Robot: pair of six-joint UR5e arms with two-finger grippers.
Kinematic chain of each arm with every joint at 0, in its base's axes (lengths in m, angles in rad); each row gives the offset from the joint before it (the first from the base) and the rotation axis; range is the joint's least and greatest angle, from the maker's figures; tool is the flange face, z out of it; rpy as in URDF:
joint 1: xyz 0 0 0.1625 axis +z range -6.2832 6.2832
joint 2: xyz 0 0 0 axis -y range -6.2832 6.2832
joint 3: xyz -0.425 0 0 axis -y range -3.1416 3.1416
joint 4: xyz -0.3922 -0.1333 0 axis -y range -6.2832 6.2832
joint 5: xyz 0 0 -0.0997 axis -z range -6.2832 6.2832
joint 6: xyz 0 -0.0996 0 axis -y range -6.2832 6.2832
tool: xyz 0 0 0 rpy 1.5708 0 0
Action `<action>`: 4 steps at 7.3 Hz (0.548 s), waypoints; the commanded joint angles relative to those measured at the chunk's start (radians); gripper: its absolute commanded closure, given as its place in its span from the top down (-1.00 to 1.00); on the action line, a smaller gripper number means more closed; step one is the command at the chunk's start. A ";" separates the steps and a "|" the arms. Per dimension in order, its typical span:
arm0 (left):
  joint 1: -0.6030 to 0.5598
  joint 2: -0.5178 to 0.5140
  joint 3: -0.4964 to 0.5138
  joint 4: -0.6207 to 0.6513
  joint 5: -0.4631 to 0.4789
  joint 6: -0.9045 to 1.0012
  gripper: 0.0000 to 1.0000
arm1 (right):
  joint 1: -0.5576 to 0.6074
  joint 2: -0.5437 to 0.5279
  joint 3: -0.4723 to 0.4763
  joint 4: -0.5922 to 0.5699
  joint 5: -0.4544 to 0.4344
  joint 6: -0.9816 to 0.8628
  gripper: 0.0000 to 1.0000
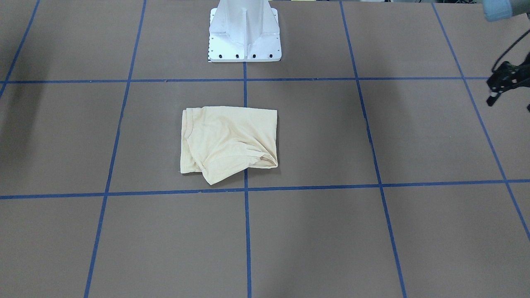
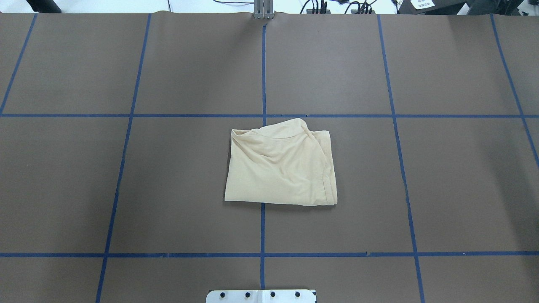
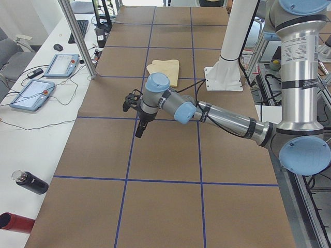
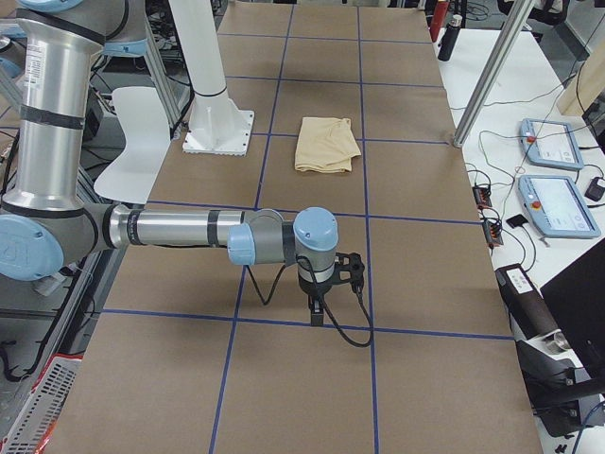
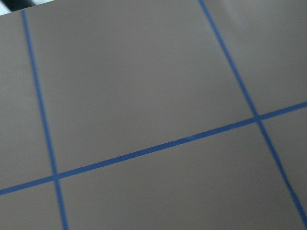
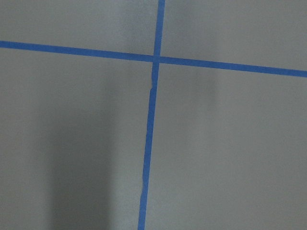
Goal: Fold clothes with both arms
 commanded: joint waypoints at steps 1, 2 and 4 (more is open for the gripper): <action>-0.130 0.026 0.097 0.029 -0.010 0.222 1.00 | 0.002 0.088 0.006 -0.118 -0.010 -0.004 1.00; -0.132 0.121 0.147 0.008 -0.012 0.260 1.00 | 0.004 0.074 0.012 -0.117 -0.009 -0.007 1.00; -0.135 0.148 0.164 0.017 -0.133 0.267 1.00 | 0.004 0.065 0.029 -0.120 -0.015 -0.002 1.00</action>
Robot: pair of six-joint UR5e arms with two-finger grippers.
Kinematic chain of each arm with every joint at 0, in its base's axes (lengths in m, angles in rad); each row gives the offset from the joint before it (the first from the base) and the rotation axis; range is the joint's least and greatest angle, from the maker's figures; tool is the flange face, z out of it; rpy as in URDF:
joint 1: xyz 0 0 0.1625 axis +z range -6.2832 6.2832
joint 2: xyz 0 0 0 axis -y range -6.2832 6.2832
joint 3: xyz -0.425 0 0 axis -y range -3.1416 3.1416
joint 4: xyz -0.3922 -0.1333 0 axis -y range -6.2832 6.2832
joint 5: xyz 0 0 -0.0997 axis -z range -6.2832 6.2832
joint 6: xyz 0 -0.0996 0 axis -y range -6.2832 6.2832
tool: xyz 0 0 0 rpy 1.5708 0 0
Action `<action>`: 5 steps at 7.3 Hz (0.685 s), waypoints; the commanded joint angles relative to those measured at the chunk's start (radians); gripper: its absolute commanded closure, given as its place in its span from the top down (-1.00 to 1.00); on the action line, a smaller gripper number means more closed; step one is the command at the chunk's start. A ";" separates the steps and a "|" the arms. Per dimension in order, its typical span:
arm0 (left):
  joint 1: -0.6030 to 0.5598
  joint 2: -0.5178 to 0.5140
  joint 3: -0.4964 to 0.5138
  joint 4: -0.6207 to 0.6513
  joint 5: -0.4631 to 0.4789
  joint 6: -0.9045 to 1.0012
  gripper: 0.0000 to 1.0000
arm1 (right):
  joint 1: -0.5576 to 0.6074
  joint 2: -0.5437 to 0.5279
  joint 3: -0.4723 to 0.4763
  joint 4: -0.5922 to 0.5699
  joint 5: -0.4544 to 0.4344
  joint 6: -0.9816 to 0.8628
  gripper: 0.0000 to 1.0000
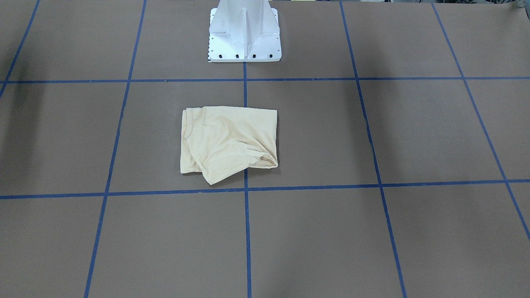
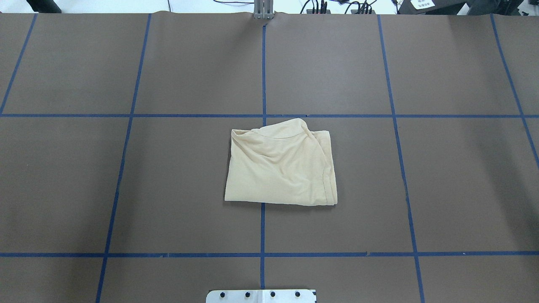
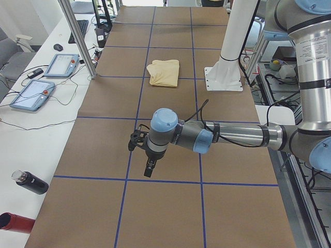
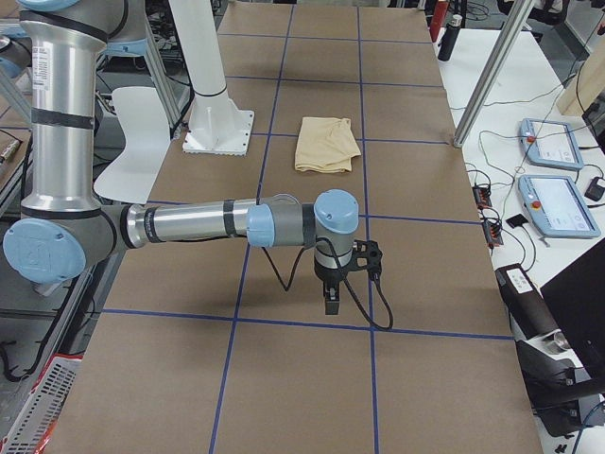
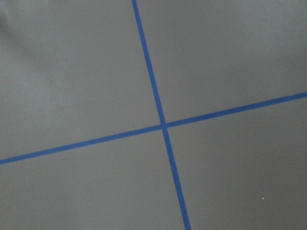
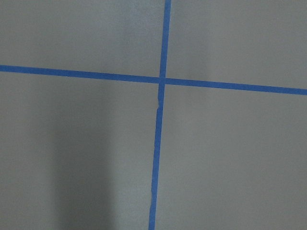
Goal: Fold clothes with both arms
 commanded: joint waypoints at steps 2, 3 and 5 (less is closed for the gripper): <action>-0.007 0.022 0.021 -0.021 -0.117 0.002 1.00 | 0.000 -0.021 0.006 0.006 -0.001 0.008 1.00; 0.001 0.019 0.051 -0.022 -0.109 0.003 1.00 | 0.000 -0.023 0.006 0.006 -0.001 0.012 1.00; -0.001 0.017 0.037 -0.031 -0.105 0.003 1.00 | 0.000 -0.026 0.003 0.009 0.001 0.014 1.00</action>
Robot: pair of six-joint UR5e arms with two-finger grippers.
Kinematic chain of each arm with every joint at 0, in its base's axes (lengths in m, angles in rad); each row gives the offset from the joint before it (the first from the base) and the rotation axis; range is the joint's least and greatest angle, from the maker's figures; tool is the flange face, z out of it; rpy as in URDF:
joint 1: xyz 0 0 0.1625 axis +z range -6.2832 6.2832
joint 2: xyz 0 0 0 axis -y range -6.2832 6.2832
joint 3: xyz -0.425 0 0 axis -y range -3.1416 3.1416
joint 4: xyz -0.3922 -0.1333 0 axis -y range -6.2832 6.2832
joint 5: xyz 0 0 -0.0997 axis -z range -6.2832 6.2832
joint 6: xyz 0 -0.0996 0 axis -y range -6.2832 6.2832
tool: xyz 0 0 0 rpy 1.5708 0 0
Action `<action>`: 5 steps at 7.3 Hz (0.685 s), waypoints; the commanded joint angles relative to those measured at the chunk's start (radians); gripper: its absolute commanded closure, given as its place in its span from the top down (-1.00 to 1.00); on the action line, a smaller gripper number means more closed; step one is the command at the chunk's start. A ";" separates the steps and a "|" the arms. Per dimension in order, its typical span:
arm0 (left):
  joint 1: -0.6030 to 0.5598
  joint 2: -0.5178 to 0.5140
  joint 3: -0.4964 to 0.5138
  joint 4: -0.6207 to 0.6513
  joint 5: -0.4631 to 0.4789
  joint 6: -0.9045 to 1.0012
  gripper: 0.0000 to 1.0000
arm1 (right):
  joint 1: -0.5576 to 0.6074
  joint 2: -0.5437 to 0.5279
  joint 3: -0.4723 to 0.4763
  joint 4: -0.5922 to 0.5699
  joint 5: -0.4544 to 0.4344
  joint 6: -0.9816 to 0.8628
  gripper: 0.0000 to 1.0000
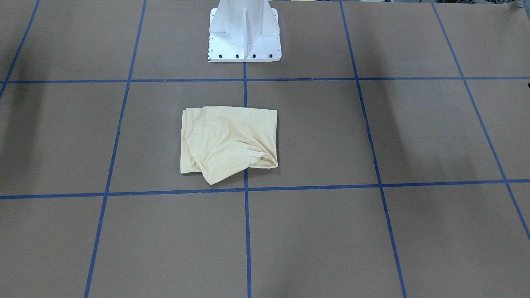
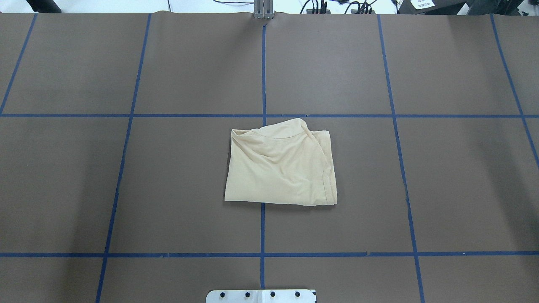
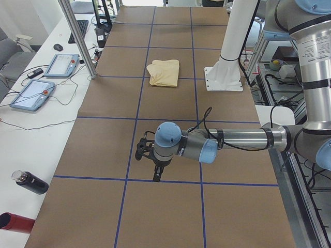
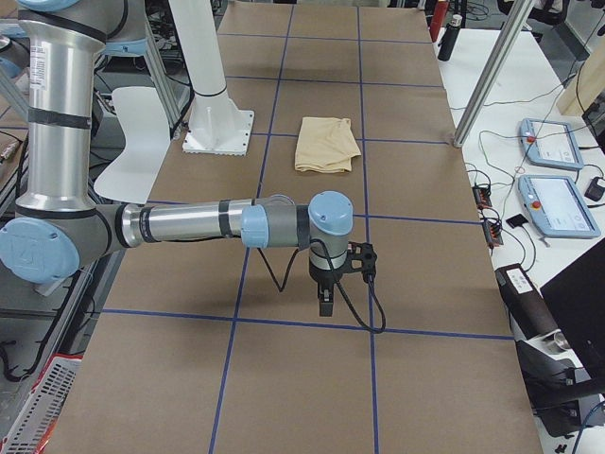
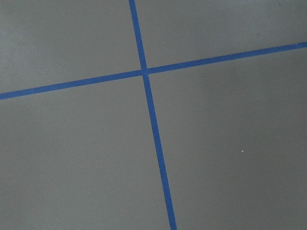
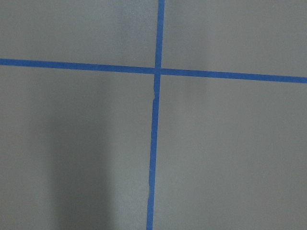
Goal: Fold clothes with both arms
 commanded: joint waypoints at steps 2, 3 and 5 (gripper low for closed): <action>0.002 -0.012 0.002 -0.015 0.004 -0.001 1.00 | -0.002 -0.002 -0.002 0.001 0.001 0.001 1.00; 0.002 -0.009 -0.005 -0.015 0.005 0.001 1.00 | -0.002 -0.002 0.000 0.003 0.002 -0.005 1.00; 0.001 -0.003 -0.006 -0.015 0.005 0.002 1.00 | -0.002 -0.002 0.000 0.015 0.001 -0.009 1.00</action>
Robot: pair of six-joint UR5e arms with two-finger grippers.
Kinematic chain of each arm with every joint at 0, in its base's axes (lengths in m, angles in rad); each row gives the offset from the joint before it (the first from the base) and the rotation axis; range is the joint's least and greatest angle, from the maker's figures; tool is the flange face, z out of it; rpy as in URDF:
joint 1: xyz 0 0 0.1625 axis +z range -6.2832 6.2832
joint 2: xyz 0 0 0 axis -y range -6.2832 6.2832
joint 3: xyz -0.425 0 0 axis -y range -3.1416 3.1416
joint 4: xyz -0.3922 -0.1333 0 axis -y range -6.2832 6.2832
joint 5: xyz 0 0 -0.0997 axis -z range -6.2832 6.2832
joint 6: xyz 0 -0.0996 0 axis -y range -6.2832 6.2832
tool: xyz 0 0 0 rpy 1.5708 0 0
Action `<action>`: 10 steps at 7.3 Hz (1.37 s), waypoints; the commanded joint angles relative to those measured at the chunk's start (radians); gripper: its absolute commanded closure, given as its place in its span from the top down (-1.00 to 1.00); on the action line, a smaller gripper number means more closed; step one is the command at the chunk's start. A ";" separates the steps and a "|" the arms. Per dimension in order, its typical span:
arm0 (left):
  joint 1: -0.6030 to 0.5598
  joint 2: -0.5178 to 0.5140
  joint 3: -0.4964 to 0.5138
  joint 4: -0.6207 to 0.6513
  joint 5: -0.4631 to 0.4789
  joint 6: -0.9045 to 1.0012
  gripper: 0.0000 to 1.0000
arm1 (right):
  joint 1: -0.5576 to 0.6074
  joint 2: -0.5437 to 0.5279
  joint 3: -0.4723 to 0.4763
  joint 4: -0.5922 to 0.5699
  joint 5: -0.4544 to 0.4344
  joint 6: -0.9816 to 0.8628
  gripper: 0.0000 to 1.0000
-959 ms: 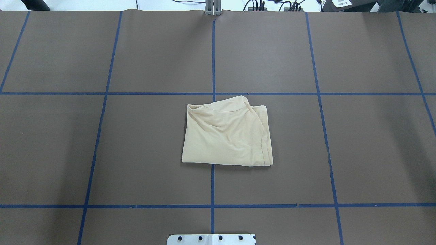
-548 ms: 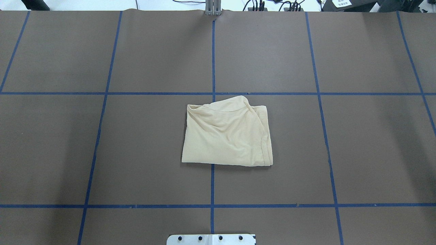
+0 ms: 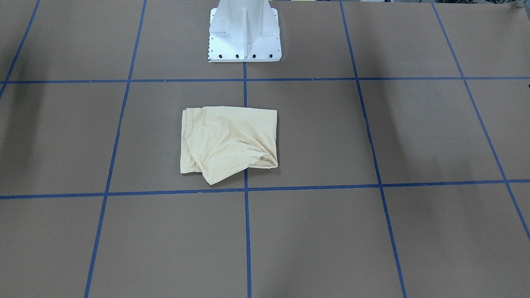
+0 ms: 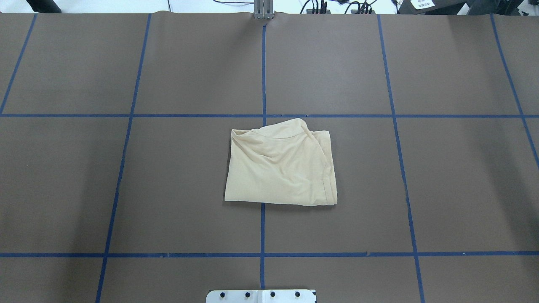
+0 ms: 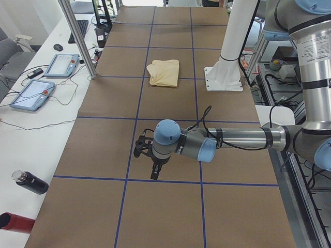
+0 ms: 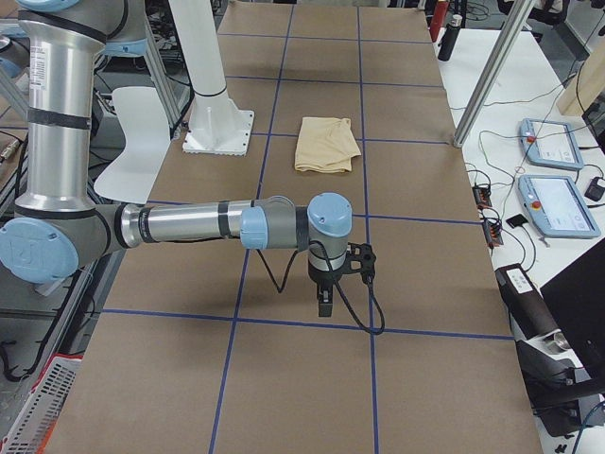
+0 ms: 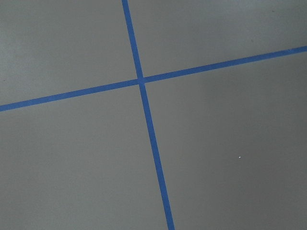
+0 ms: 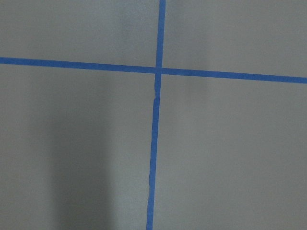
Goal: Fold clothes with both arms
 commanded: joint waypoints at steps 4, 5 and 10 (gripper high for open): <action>-0.004 0.007 -0.002 0.000 0.000 0.000 1.00 | 0.002 0.000 -0.006 0.062 0.006 -0.001 1.00; -0.004 0.009 -0.002 0.000 0.000 0.000 1.00 | 0.000 -0.002 -0.007 0.061 0.007 -0.001 1.00; -0.002 0.009 0.008 0.000 0.000 -0.003 1.00 | 0.000 -0.003 -0.003 0.062 0.012 -0.001 1.00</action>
